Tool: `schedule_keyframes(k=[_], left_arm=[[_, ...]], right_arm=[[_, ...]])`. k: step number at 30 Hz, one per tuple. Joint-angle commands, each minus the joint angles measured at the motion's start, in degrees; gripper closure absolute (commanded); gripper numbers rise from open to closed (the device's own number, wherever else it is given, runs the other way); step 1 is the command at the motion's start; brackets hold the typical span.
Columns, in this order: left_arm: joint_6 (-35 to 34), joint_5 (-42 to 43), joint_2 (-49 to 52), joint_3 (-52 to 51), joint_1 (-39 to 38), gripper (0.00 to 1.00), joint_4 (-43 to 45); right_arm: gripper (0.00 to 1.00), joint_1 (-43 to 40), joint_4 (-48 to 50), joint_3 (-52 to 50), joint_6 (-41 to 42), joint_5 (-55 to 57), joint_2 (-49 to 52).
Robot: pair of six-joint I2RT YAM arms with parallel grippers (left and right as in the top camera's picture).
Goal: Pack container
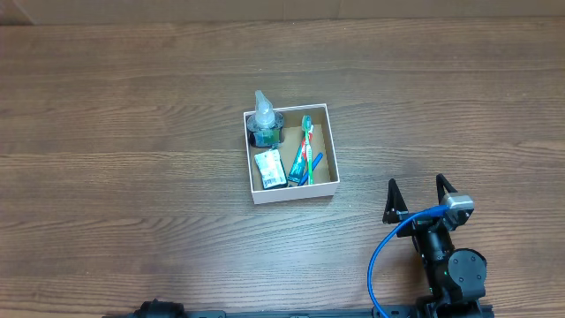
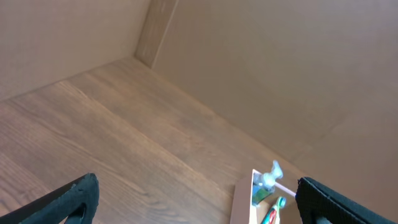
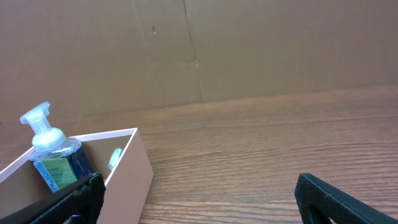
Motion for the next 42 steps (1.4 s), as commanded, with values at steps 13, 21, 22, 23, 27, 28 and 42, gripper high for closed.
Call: schedule_keyframes(k=[13, 21, 22, 23, 27, 28, 42], left_arm=[[1.33, 0.46, -14.01, -4.37, -0.11, 0.00, -0.26], [1.07, 0.52, -18.97, -7.10, -0.11, 0.00, -0.26], [1.09, 0.52, -19.52, -7.34, -0.11, 0.00, -0.28], [1.09, 0.52, -20.15, -7.65, -0.11, 0.00, -0.26], [1.07, 0.52, -22.67, -9.46, -0.11, 0.00, -0.26], [1.09, 0.52, -23.15, -9.90, -0.11, 0.00, -0.26], [1.79, 0.59, -25.09, -14.05, -0.13, 0.00, 9.27]], right_arm=[[0.00, -0.55, 0.33, -0.61, -0.39, -0.48, -0.46], [0.00, -0.55, 0.33, -0.61, -0.39, -0.48, -0.46], [0.00, -0.55, 0.33, -0.61, -0.39, -0.50, -0.48], [0.00, -0.55, 0.33, -0.61, -0.39, -0.50, -0.46], [0.00, -0.55, 0.33, -0.61, -0.39, -0.48, -0.46], [0.00, -0.55, 0.33, -0.61, -0.39, -0.50, -0.46], [0.00, -0.55, 0.33, -0.61, -0.39, -0.50, -0.46]])
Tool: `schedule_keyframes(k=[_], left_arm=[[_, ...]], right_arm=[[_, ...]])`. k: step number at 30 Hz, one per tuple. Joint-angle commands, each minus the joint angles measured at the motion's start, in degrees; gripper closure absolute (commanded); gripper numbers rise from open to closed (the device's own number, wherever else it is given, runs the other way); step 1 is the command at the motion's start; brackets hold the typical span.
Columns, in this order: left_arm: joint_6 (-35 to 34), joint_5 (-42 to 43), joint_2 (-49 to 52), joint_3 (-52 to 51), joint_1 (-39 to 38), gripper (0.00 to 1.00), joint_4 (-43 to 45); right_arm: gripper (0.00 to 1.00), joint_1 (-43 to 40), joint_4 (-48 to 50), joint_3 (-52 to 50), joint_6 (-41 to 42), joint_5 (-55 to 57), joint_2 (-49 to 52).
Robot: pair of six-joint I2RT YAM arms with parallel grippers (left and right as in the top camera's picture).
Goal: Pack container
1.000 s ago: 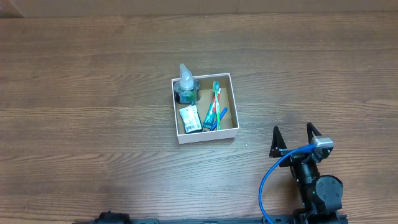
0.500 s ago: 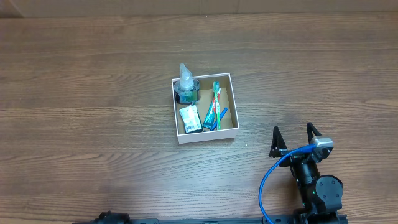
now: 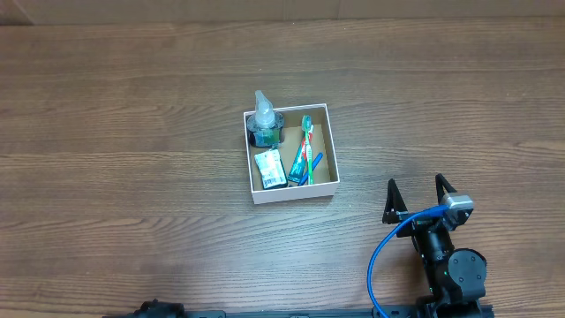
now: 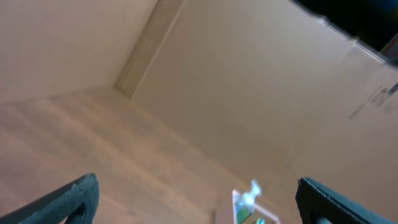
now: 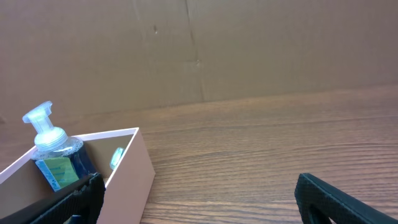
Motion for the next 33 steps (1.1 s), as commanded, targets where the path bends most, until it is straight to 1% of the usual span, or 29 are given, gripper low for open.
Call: schedule_keyframes(k=[1, 7, 15, 20, 23, 27, 28, 31, 33], left_arm=[[1.77, 0.44, -0.85, -3.30, -0.11, 0.00, 6.25], [4.28, 5.25, -0.85, -13.25, -0.09, 0.00, 20.09], [4.26, 16.09, -0.85, -35.82, -0.09, 0.00, 39.65], [4.28, 22.03, -0.87, -52.43, -0.09, 0.00, 54.80], [4.61, 25.51, -0.87, -59.76, -0.11, 0.00, 62.79], [9.79, 31.89, -0.87, -69.00, -0.09, 0.00, 74.38], [12.02, 33.62, -0.87, -71.32, -0.09, 0.00, 77.33], [18.34, 36.98, -0.87, -76.19, -0.11, 0.00, 82.79], [22.97, 38.18, -0.90, -78.88, -0.11, 0.00, 84.94]], right_arm=[[0.00, -0.52, 0.33, -0.61, -0.39, -0.11, -0.46], [0.00, -0.52, 0.33, -0.61, -0.39, -0.11, -0.48], [0.00, -0.52, 0.33, -0.61, -0.39, -0.13, -0.46], [0.00, -0.52, 0.33, -0.61, -0.39, -0.11, -0.46], [0.00, -0.52, 0.33, -0.61, -0.39, -0.13, -0.46], [0.00, -0.52, 0.33, -0.61, -0.39, -0.13, -0.46], [0.00, -0.52, 0.33, -0.61, -0.39, -0.11, -0.46], [0.00, -0.52, 0.33, -0.61, -0.39, -0.13, -0.46], [0.00, -0.52, 0.33, -0.61, -0.39, -0.11, -0.46]])
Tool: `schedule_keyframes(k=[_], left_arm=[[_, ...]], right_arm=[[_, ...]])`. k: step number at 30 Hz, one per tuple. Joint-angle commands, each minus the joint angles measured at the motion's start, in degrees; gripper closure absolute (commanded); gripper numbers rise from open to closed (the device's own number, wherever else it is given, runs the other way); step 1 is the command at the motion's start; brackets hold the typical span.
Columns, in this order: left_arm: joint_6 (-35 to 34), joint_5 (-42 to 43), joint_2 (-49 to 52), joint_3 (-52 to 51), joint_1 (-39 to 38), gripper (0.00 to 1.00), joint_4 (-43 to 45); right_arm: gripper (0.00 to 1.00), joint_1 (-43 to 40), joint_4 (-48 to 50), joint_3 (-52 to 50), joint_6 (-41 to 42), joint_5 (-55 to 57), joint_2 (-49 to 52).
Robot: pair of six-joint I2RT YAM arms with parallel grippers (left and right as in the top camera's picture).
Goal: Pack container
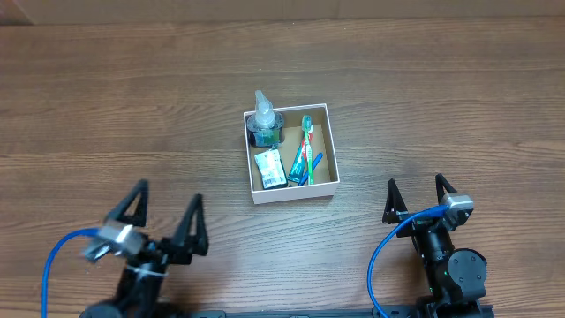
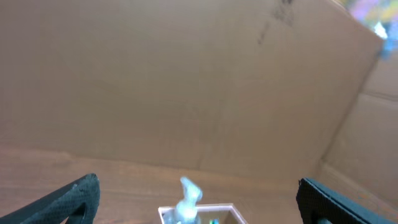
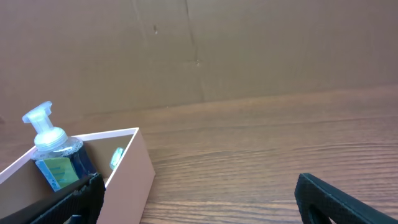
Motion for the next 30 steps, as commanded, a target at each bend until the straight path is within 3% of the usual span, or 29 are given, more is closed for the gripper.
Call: schedule_keyframes(k=[1, 10, 19, 30], left_arm=[[12.68, 6.58, -0.76, -5.07, -0.11, 0.00, 3.26], [29.38, 6.56, -0.76, -11.69, -0.11, 0.00, 5.29], [35.54, 6.34, -0.76, -20.74, -0.11, 0.00, 15.80], [37.35, 4.22, -0.79, -21.84, -0.11, 0.00, 10.91]], right_arm=[[0.00, -0.52, 0.35, -0.61, -0.39, -0.11, -0.46], [0.00, -0.52, 0.35, -0.61, -0.39, -0.11, -0.46], [0.00, -0.52, 0.35, -0.61, -0.39, -0.09, -0.46], [0.00, -0.52, 0.35, -0.61, -0.39, -0.11, -0.46]])
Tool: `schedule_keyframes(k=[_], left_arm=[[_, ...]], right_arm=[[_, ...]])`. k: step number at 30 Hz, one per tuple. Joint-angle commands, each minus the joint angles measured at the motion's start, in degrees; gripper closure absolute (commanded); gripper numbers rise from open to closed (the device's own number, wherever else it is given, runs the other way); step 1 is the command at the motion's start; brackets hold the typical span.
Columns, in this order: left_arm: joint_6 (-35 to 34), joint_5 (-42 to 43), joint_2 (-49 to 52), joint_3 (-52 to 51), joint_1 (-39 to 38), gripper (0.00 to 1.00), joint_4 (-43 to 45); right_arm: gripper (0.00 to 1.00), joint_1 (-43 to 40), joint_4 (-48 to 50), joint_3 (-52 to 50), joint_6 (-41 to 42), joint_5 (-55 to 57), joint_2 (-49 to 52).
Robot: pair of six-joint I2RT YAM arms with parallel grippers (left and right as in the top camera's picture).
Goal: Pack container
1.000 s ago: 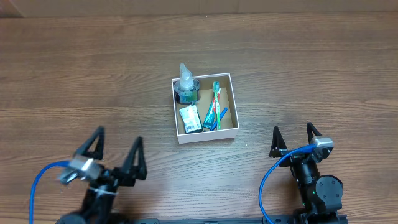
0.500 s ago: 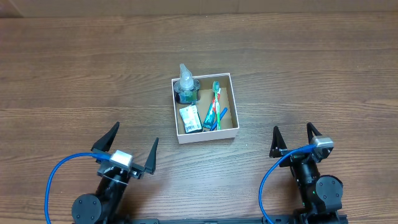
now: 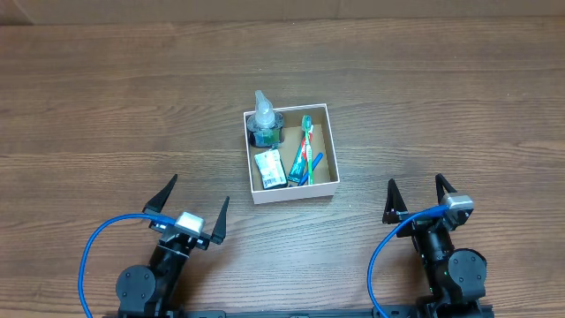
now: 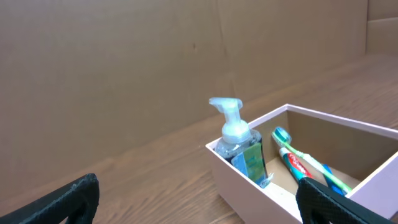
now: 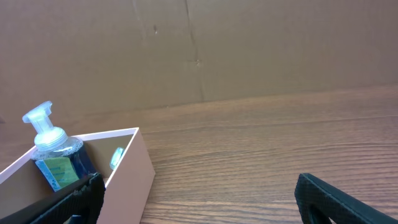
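Note:
A white open box (image 3: 329,147) sits mid-table. Inside it stand a clear pump bottle (image 3: 263,121) with blue liquid, a small green-and-white packet (image 3: 270,169) and a green-and-red toothbrush pack (image 3: 304,150). The left wrist view shows the bottle (image 4: 237,146) and the toothbrush pack (image 4: 305,163) over the box wall (image 4: 249,193). My left gripper (image 3: 192,209) rests open near the front left, empty. My right gripper (image 3: 419,199) rests open at the front right, empty; its view shows the box corner (image 5: 134,171) and the bottle (image 5: 50,152).
Brown cardboard walls (image 5: 199,50) stand behind the wooden table (image 3: 106,106). Blue cables (image 3: 88,256) loop from both arm bases at the front edge.
My left gripper has shifted right and nearer the box, its fingers now pointing toward the box. Its camera now looks level at the box and bottle. The right arm has not moved.
At first the left arm was out of the overhead view, its camera aimed at the walls with the box far off. Then it showed at the front left, open. Now it rests facing the box. The right gripper stayed open and still; the box contents are unchanged.

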Motion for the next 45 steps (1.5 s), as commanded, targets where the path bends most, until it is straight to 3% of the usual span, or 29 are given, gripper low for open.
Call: schedule_keyframes(k=[1, 17, 28, 33, 39, 45], left_arm=[[3.72, -0.94, -0.70, -0.35, -0.11, 0.00, -2.84], [6.27, -6.05, -0.70, -0.37, -0.11, 0.00, -6.27], [-14.58, -21.73, -0.70, -0.35, -0.11, 0.00, -3.26], [-19.17, -22.71, -0.70, -0.35, -0.11, 0.00, 1.42], [-26.27, -23.06, -0.70, -0.37, -0.09, 0.00, 1.07], [-26.64, -23.12, -0.70, -0.37, -0.09, 0.00, 1.03]], right_arm=[[0.00, -0.52, 0.35, -0.61, -0.37, -0.11, -0.46], [0.00, -0.52, 0.35, -0.61, -0.37, -0.13, -0.46], [0.00, -0.52, 0.35, -0.61, -0.37, -0.13, -0.46], [0.00, -0.52, 0.35, -0.61, -0.37, -0.11, -0.46], [0.00, -0.52, 0.35, -0.61, -0.37, -0.11, -0.46], [0.00, -0.52, 0.35, -0.61, -0.37, -0.13, -0.46]])
